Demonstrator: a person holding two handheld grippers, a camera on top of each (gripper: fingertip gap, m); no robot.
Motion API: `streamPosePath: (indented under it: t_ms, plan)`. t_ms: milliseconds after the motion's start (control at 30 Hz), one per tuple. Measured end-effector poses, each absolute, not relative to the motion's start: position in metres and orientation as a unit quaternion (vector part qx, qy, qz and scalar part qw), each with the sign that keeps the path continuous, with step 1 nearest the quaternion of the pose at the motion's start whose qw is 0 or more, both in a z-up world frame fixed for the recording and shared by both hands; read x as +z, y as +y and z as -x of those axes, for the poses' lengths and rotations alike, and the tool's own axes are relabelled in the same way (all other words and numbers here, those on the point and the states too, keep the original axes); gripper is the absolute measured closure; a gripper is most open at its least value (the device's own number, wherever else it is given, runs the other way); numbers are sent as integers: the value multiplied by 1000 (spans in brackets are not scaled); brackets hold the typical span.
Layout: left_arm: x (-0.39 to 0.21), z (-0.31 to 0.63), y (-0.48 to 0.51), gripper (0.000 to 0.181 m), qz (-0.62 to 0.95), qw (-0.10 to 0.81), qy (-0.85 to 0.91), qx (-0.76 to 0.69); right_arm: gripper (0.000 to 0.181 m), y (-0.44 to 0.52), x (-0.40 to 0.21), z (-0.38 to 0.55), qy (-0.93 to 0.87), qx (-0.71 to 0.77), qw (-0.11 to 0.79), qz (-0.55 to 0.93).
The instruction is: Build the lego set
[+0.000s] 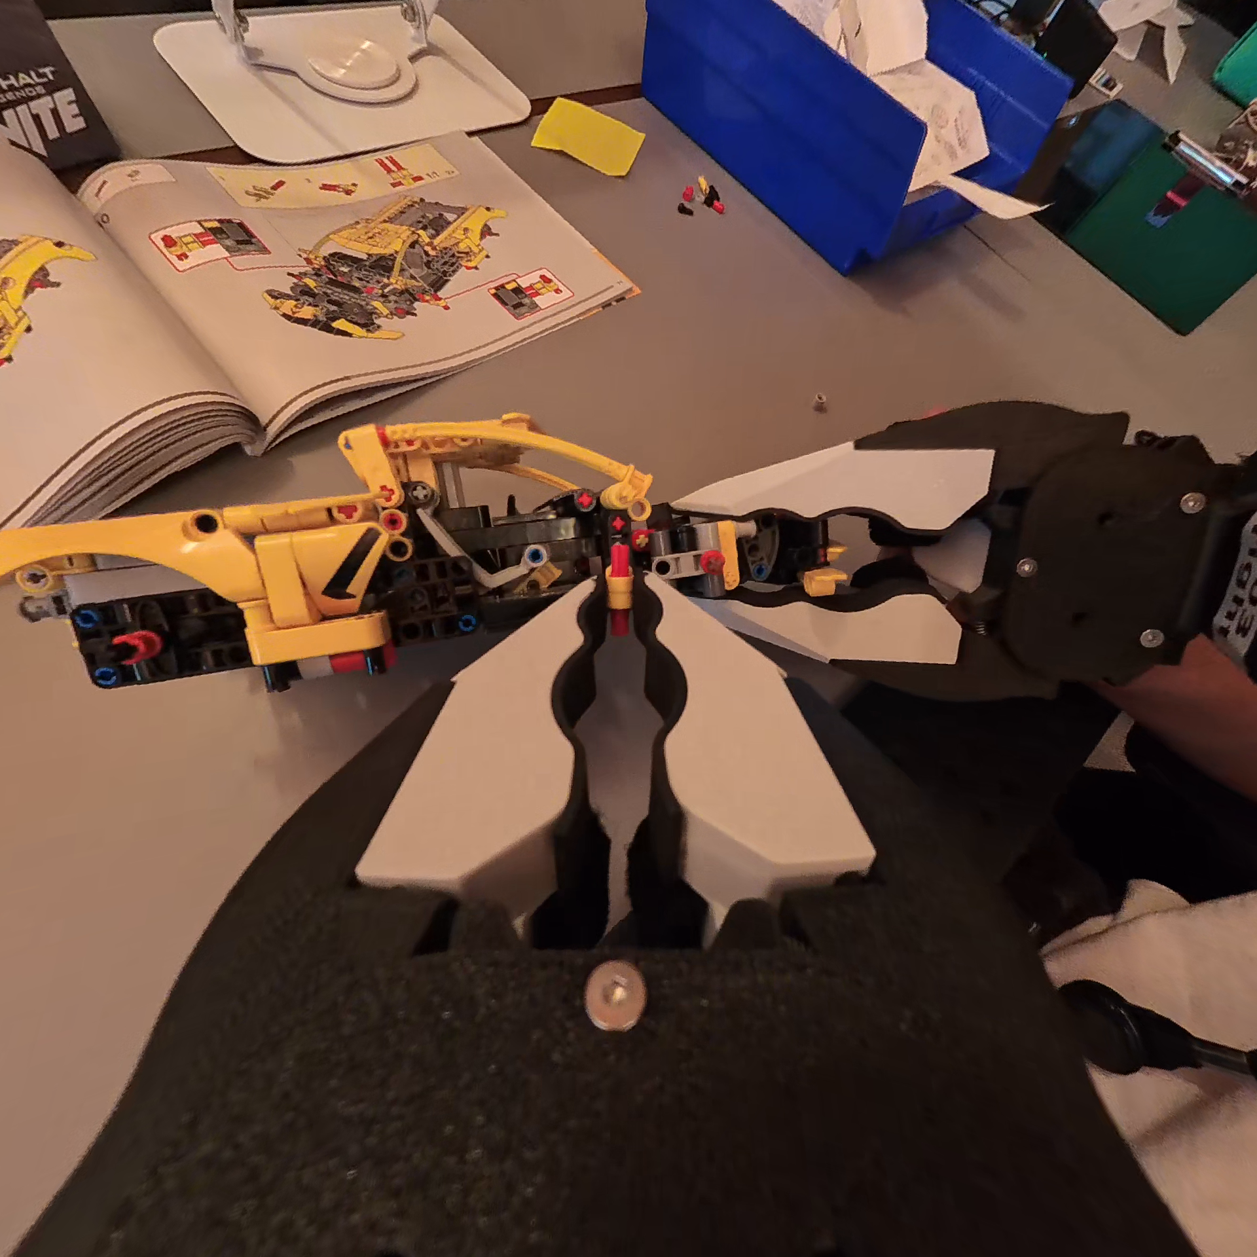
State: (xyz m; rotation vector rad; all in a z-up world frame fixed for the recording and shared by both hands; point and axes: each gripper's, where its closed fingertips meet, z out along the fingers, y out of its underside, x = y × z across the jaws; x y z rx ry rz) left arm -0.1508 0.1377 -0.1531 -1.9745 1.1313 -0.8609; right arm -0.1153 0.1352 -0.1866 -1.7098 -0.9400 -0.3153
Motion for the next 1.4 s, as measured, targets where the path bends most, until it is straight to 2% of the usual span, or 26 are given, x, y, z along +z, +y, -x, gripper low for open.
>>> streamPosePath:
  t_ms: [533,733,900,1167,1333,1400]
  plan:
    - [-157,150,134,175,754,364,477,-268,155,134,-185,115,-406,-160,546,716]
    - [-156,147,136,174,748,369,469,-289,156,135,-186,112,-393,-139,543,728]
    - [-157,148,134,174,740,394,495,-227,156,134,-186,114,-399,-146,543,725]
    - [-157,147,136,174,765,365,452,-278,156,133,-186,113,-398,-155,540,725]
    - [-158,146,135,175,741,425,487,-183,156,133,-185,113,-400,-161,539,723]
    - [-159,145,135,174,743,423,481,-195,156,133,-186,113,-399,-156,540,725]
